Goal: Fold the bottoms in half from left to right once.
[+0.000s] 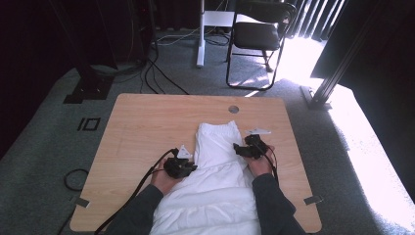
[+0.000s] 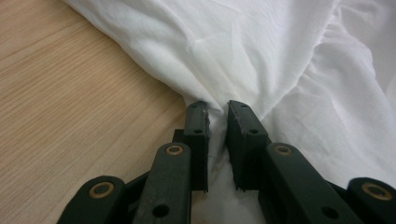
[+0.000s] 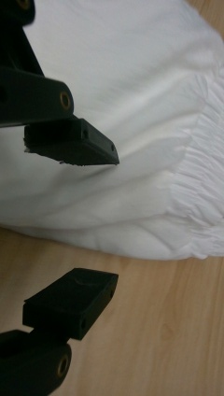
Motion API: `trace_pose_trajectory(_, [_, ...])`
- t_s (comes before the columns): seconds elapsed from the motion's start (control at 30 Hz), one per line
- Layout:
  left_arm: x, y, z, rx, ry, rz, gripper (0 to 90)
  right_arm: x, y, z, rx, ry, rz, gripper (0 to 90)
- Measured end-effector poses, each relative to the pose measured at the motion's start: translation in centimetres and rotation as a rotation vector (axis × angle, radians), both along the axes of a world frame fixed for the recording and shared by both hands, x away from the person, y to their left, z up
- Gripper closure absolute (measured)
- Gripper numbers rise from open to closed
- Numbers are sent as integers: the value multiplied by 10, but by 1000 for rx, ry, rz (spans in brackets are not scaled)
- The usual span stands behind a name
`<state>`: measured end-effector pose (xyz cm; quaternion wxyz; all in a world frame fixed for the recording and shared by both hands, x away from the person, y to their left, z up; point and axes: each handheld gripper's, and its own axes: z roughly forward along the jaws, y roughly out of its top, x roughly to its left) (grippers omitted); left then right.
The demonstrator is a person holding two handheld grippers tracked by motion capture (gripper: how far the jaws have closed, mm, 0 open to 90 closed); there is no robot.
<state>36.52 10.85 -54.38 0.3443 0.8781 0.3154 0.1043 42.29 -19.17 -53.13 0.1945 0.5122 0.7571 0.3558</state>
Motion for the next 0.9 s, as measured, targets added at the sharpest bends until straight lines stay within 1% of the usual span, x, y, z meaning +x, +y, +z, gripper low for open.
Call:
trace_pose_trajectory(0.03, [0, 0, 0, -2, 1, 1, 794, 6, 3, -1, -12, 1, 2, 357])
trace_pose_trajectory(0.07, [1, 0, 0, -4, 2, 3, 790, 13, 6, -3, -11, 11, 7, 350])
trace_pose_trajectory(0.1, [1, 0, 0, -4, 2, 3, 776, 13, 6, -3, -11, 11, 7, 350])
trace_pose_trajectory(0.13, [3, 2, 3, 6, -10, 13, 776, 17, 8, -6, -17, 13, 4, 351])
trace_pose_trajectory(0.17, [5, 3, 5, 0, -16, 23, 694, 24, 14, -11, -35, 36, 16, 383])
trace_pose_trajectory(0.2, [8, 5, 9, -13, -27, 36, 651, 25, 16, -14, -49, 44, 15, 401])
trace_pose_trajectory(0.23, [11, 7, 14, -37, -37, 51, 623, 26, 17, -17, -58, 58, 7, 425])
trace_pose_trajectory(0.27, [16, 9, 19, -73, -43, 72, 598, 25, 18, -18, -52, 47, 1, 477])
trace_pose_trajectory(0.3, [20, 12, 25, -110, -51, 88, 583, 25, 18, -18, -45, 44, 0, 545])
trace_pose_trajectory(0.33, [25, 13, 29, -138, -61, 111, 568, 24, 18, -18, -40, 40, 7, 632])
trace_pose_trajectory(0.37, [32, 14, 32, -152, -63, 127, 539, 23, 18, -18, -43, 37, 14, 642])
trace_pose_trajectory(0.43, [44, 12, 34, -203, -52, 149, 517, 22, 18, -18, -40, 38, 11, 712])
trace_pose_trajectory(0.5, [55, 5, 33, -200, -52, 162, 476, 22, 17, -18, -34, 42, 11, 730])
trace_pose_trajectory(0.53, [60, 1, 31, -206, -42, 167, 450, 22, 17, -18, -31, 42, 10, 731])
trace_pose_trajectory(0.57, [65, -3, 28, -194, -37, 176, 431, 22, 17, -18, -28, 43, 9, 732])
trace_pose_trajectory(0.63, [74, -11, 22, -201, -14, 184, 397, 22, 16, -18, -24, 44, 11, 732])
trace_pose_trajectory(0.7, [82, -19, 15, -159, -7, 200, 375, 22, 16, -18, -21, 44, 11, 731])
trace_pose_trajectory(0.73, [87, -26, 11, -132, 22, 194, 365, 22, 16, -18, -18, 44, 11, 731])
trace_pose_trajectory(0.77, [90, -31, 9, -84, 26, 183, 360, 22, 15, -18, -17, 43, 11, 731])
trace_pose_trajectory(0.8, [92, -37, 7, -58, 22, 179, 345, 22, 15, -18, -16, 44, 11, 731])
trace_pose_trajectory(0.83, [93, -44, 7, -29, 8, 187, 333, 22, 15, -18, -14, 44, 10, 731])
trace_pose_trajectory(0.87, [94, -49, 7, -18, -12, 192, 330, 22, 15, -19, -13, 42, 11, 731])
trace_pose_trajectory(0.9, [94, -49, 7, -18, -12, 192, 333, 22, 15, -19, -13, 42, 11, 731])
